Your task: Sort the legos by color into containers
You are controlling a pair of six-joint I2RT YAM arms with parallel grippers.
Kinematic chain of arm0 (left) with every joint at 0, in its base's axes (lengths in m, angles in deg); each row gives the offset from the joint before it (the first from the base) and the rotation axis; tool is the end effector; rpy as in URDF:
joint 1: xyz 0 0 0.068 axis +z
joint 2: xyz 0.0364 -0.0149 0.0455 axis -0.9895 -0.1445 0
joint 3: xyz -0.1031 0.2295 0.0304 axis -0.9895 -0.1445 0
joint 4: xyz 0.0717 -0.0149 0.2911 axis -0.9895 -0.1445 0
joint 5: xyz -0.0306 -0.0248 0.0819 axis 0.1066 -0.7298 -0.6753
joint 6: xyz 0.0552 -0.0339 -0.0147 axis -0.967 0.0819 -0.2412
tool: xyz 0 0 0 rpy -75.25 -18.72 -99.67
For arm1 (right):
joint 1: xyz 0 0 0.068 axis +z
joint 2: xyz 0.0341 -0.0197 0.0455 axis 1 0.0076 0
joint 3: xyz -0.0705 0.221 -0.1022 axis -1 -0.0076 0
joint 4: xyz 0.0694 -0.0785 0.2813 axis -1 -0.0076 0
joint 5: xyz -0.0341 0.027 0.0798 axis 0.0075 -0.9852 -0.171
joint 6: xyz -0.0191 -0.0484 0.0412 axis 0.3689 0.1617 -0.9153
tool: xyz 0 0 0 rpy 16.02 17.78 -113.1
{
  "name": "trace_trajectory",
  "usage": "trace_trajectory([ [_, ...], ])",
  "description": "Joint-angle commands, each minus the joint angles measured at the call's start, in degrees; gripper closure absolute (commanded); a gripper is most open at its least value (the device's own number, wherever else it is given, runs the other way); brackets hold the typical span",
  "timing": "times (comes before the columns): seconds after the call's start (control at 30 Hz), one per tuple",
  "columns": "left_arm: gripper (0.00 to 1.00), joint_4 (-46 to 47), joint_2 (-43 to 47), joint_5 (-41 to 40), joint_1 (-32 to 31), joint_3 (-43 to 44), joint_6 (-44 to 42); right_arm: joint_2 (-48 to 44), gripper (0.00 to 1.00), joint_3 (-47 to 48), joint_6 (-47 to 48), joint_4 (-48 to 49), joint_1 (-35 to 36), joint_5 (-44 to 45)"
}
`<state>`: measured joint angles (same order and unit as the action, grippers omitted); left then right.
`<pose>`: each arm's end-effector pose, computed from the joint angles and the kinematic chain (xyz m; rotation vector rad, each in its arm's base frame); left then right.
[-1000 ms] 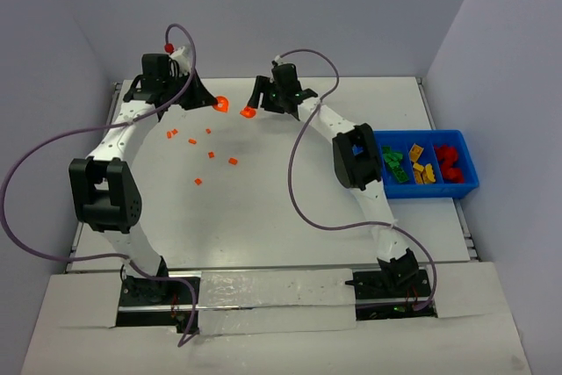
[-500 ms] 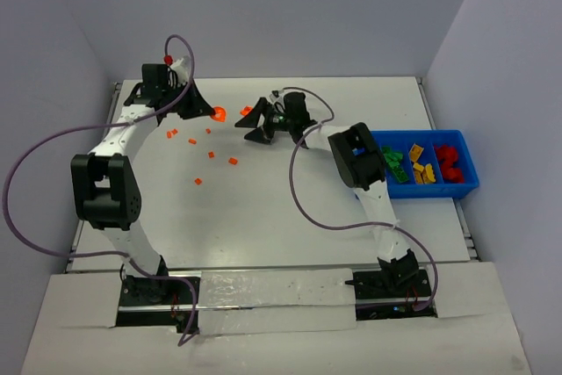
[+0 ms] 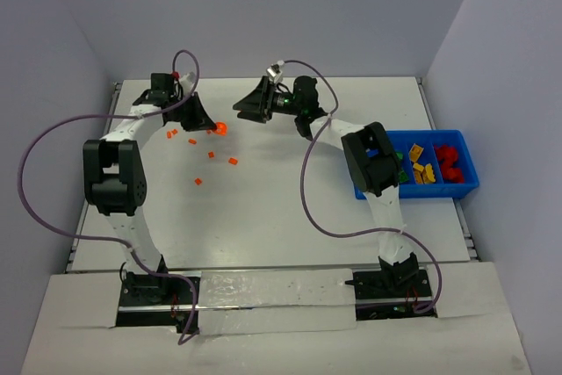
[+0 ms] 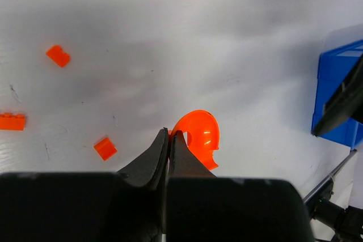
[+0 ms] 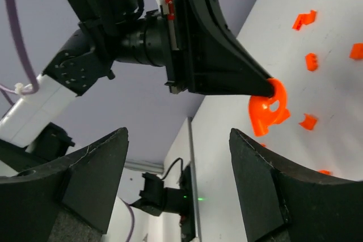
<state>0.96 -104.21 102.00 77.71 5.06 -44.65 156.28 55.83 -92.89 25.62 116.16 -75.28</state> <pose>0.4647 -0.0596 0.1774 -0.0734 2.4582 -0.8396 0.4717 0.2835 0.1772 -0.2618 1.8829 1.9141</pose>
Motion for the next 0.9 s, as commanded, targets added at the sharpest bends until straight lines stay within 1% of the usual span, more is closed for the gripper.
trace_trajectory([
  [0.0, 1.0, -0.1, 1.0, 4.1, -0.7, 3.4, -1.4, -1.5, 0.23, 3.9, 10.4, -14.7, 1.0, 2.1],
  [0.1, 1.0, -0.5, 1.1, 4.7, -1.3, 3.6, -1.8, -1.2, 0.23, 6.1, 16.1, -20.9, 1.5, 4.4],
  [0.17, 1.0, -0.4, 1.4, 4.8, -1.9, 3.3, -2.0, -1.1, 0.23, 7.0, 17.5, -24.1, 1.9, 5.7],
  [0.3, 1.0, -0.1, 2.0, 5.2, -3.0, 3.1, -2.2, -0.7, 0.25, 8.5, 19.4, -26.5, 2.3, 5.8],
  [0.5, 1.0, 0.7, 2.5, 6.2, -4.0, 3.4, -1.6, 0.1, 0.35, 9.7, 20.5, -28.5, 3.2, 5.0],
  [0.57, 1.0, 0.7, 2.6, 6.5, -4.2, 4.0, -1.6, 0.2, 0.4, 9.1, 20.2, -28.1, 3.5, 4.7],
  [0.63, 1.0, 0.4, 2.6, 6.8, -4.2, 4.3, -1.7, 0.4, 0.42, 8.9, 20.6, -28.6, 3.6, 4.8],
  [0.77, 1.0, 0.7, 2.8, 6.8, -4.3, 4.3, -1.6, -0.1, 0.41, 8.3, 22.0, -29.5, 3.6, 5.5],
  [0.87, 1.0, 0.7, 3.1, 6.8, -4.5, 4.1, -1.7, -1.4, 0.37, 7.0, 23.1, -29.4, 3.6, 6.3],
])
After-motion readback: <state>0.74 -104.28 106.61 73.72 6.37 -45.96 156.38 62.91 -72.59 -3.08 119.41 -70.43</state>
